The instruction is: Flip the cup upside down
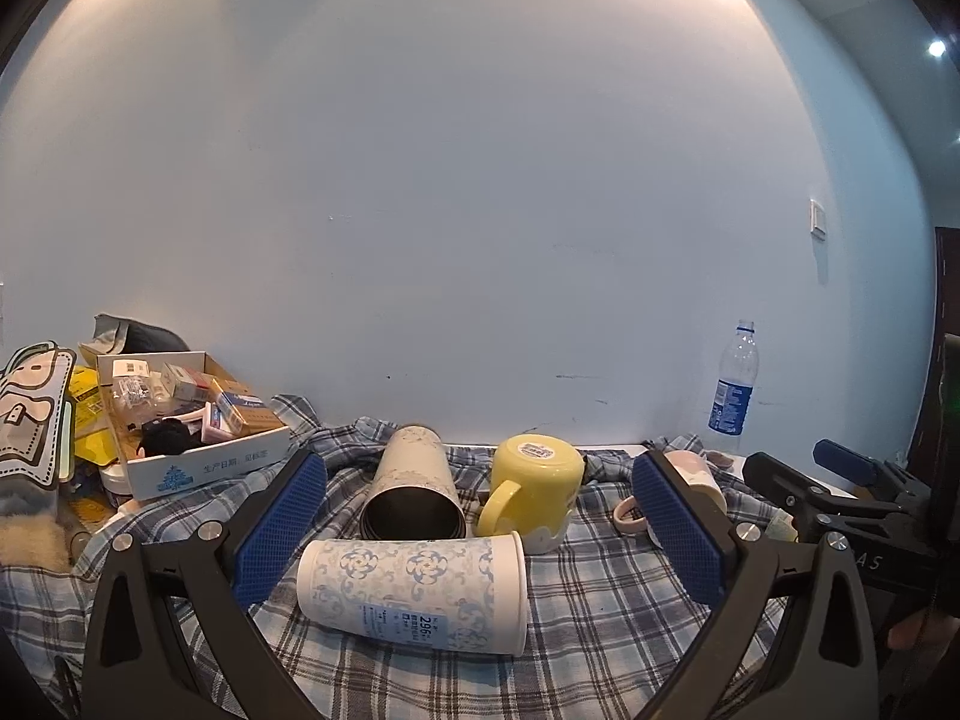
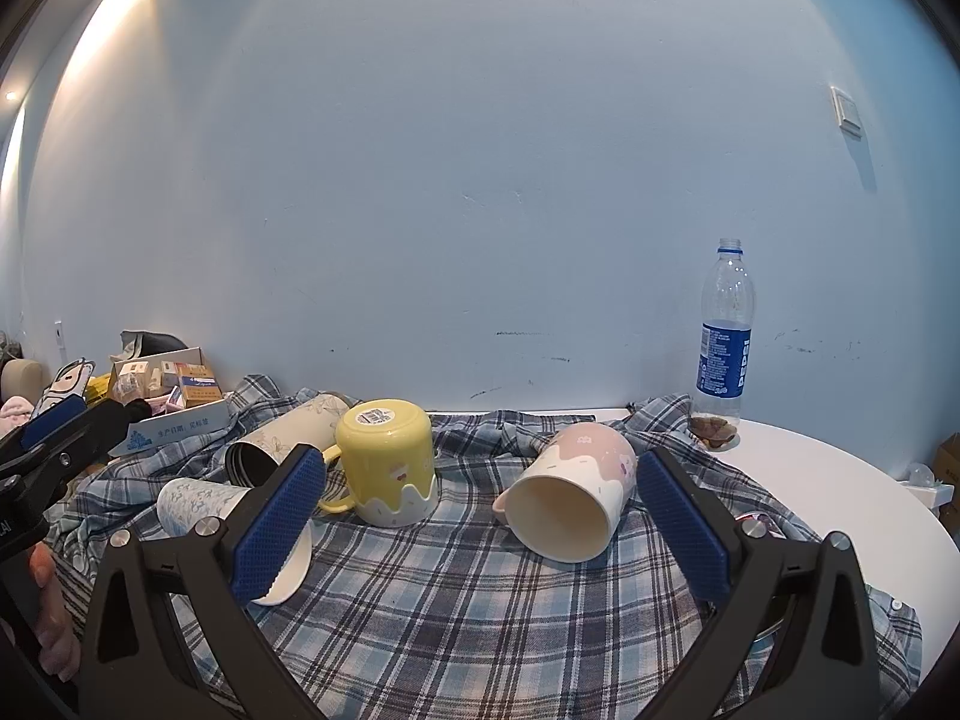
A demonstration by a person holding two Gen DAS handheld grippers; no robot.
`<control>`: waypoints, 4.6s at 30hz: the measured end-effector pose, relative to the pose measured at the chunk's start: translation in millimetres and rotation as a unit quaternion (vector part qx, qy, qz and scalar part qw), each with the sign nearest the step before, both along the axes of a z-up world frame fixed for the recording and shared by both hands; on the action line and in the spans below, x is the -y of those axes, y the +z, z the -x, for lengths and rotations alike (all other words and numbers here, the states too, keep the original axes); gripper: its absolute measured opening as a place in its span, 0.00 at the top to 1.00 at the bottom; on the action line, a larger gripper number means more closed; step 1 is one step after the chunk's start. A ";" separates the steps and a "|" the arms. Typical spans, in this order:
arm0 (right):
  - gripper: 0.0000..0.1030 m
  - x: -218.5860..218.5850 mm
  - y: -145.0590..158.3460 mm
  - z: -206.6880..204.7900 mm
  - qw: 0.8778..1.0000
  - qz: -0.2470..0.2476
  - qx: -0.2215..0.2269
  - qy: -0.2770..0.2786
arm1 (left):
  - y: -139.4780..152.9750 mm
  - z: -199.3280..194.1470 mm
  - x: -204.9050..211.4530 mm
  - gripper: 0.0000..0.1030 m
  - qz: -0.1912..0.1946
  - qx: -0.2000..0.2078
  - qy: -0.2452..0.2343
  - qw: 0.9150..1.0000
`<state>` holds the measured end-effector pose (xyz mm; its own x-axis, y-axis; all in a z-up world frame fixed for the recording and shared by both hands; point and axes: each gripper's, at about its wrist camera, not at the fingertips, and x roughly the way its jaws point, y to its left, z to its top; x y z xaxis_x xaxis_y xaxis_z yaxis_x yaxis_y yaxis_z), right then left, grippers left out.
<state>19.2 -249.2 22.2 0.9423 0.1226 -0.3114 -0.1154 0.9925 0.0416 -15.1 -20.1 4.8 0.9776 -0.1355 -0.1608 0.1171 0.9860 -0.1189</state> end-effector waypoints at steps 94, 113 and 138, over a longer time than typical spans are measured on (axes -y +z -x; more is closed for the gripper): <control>0.00 -2.5 4.5 5.3 1.000 0.012 0.019 0.016 | 33.6 -9.4 -8.6 0.00 -0.121 -0.020 0.090 0.988; 0.00 -10.2 -0.3 1.7 0.999 0.041 -0.007 0.034 | 22.8 -78.6 -5.9 0.00 -0.275 -0.163 -0.146 0.936; 0.00 -10.0 -3.5 -0.8 0.998 0.042 -0.025 0.041 | -91.6 -139.1 52.4 0.15 -0.531 -0.331 -0.290 0.724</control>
<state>20.1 -239.1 18.7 0.9132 0.1712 -0.3698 -0.1972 0.9798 -0.0333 124.0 -72.4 -86.8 0.4674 0.0508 -0.8826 0.8121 0.3697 0.4514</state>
